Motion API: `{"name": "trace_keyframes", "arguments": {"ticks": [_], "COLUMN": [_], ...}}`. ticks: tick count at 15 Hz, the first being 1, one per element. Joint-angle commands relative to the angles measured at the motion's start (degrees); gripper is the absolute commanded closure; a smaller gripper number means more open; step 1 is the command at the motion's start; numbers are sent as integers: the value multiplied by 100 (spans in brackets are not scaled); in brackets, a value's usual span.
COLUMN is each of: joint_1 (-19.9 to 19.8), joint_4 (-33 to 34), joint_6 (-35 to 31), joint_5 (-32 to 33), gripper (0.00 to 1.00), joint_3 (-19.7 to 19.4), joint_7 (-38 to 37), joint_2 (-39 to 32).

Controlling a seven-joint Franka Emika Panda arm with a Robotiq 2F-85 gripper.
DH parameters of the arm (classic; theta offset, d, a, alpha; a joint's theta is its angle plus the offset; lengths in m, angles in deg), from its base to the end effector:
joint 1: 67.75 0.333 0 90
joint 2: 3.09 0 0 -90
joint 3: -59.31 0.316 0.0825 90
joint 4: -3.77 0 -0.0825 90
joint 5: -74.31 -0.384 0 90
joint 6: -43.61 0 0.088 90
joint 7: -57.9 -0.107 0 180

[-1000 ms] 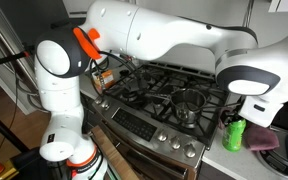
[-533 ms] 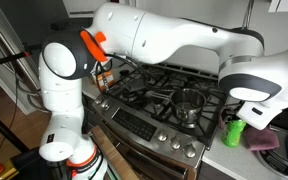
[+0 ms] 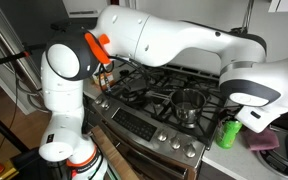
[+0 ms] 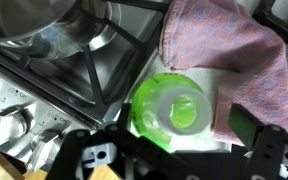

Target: Move the pot to the right, then remove the cloth from the pot handle and pour water in the pot

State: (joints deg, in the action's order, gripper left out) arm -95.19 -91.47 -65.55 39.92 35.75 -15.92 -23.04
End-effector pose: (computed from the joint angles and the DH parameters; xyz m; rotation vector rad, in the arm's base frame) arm 0.4590 -0.4596 0.4199 -1.0134 2.5396 0.2041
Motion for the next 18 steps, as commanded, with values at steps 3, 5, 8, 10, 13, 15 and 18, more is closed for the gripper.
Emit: {"name": "trace_keyframes", "arguments": {"ticks": [3,5,8,10,13,15,18], "joint_1": [-105,-54,70,126,266,326,368], "joint_4": [10,59,110,135,113,69,-33], "joint_6": [-51,73,158,279,179,-46,-562], "joint_5": [-111,189,1051,1608,2456,2940,3442], "gripper": [0,0,0,0,0,0,0], "joint_3": [51,-10,-99,-111,-159,-177,-138], "joint_7": [17,-102,-295,-327,-414,-323,164], "joint_2": [-21,-44,-78,-100,-94,-26,206]}}
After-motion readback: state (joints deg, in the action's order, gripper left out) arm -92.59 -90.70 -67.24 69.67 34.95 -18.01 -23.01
